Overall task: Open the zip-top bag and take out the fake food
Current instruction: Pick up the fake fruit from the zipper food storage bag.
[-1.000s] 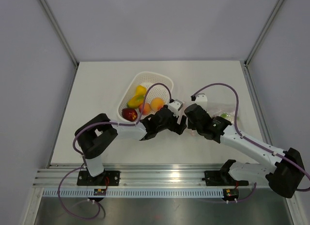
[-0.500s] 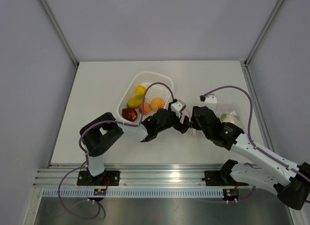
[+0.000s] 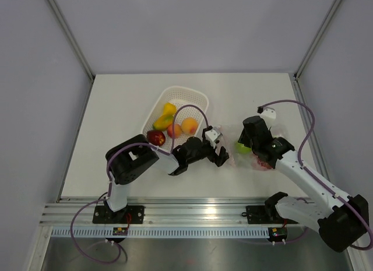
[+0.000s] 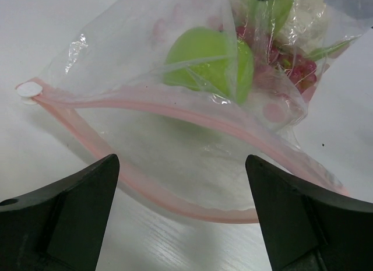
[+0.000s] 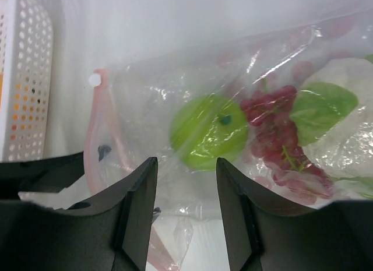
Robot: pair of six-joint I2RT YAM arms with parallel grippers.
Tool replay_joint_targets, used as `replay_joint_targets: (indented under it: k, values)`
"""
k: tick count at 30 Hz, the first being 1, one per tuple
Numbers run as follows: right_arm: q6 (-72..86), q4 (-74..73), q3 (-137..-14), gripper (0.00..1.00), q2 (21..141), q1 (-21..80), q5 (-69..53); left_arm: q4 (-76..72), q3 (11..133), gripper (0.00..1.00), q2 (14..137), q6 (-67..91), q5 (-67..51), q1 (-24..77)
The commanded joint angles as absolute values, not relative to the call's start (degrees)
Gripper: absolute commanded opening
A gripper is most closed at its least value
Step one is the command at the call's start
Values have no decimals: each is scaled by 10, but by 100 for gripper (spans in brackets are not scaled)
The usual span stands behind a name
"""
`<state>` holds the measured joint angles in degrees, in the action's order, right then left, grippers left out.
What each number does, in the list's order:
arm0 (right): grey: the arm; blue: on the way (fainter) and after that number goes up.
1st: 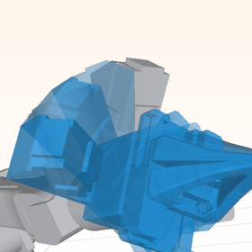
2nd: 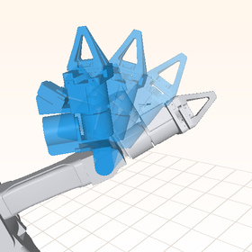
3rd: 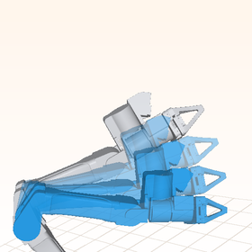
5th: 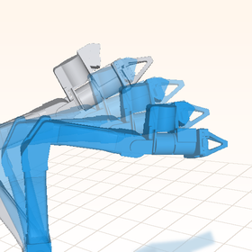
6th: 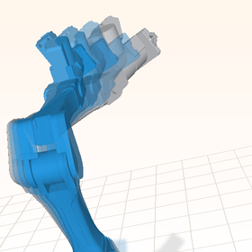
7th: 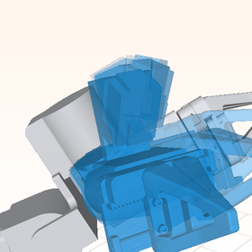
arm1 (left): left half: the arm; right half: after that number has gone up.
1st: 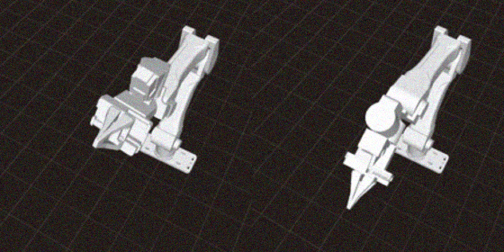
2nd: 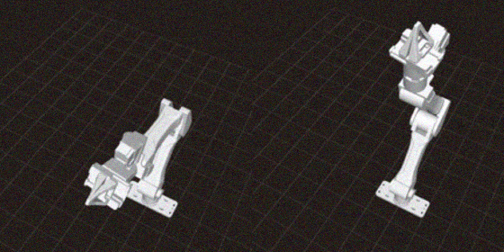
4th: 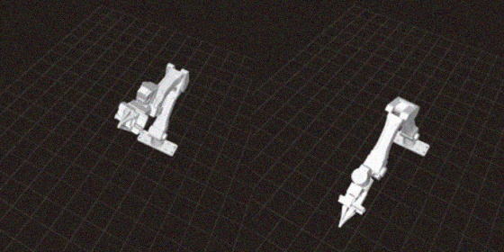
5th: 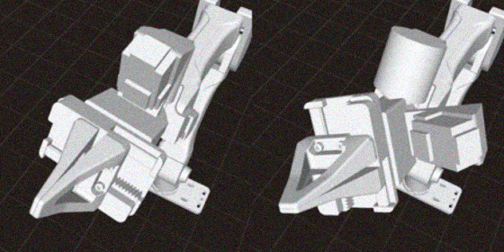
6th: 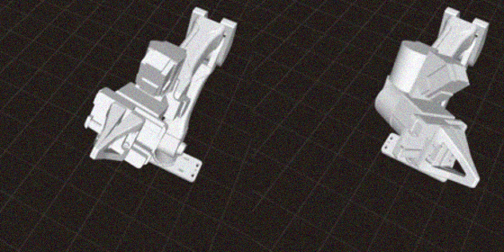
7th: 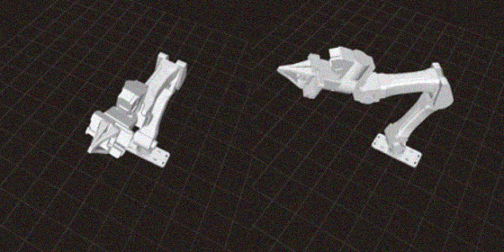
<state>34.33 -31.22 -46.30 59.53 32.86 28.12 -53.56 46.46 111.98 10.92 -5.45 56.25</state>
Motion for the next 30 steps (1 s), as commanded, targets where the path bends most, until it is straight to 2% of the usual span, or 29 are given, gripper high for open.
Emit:
replay_joint_targets:
  k: [1,9,13,19,30]
  values:
    - [374,-303,-497,52,598,287,261,-615,468,94,1115,89,-62,564]
    - [410,-359,-570,52,721,239,266,-594,473,99,1108,91,-55,564]
    - [414,-321,-534,51,722,214,234,-592,473,99,1104,88,-59,565]
    - [427,-307,-497,52,702,203,258,-582,480,99,1099,67,-69,572]
    - [434,-280,-474,48,765,185,210,-543,507,99,1112,39,-80,591]
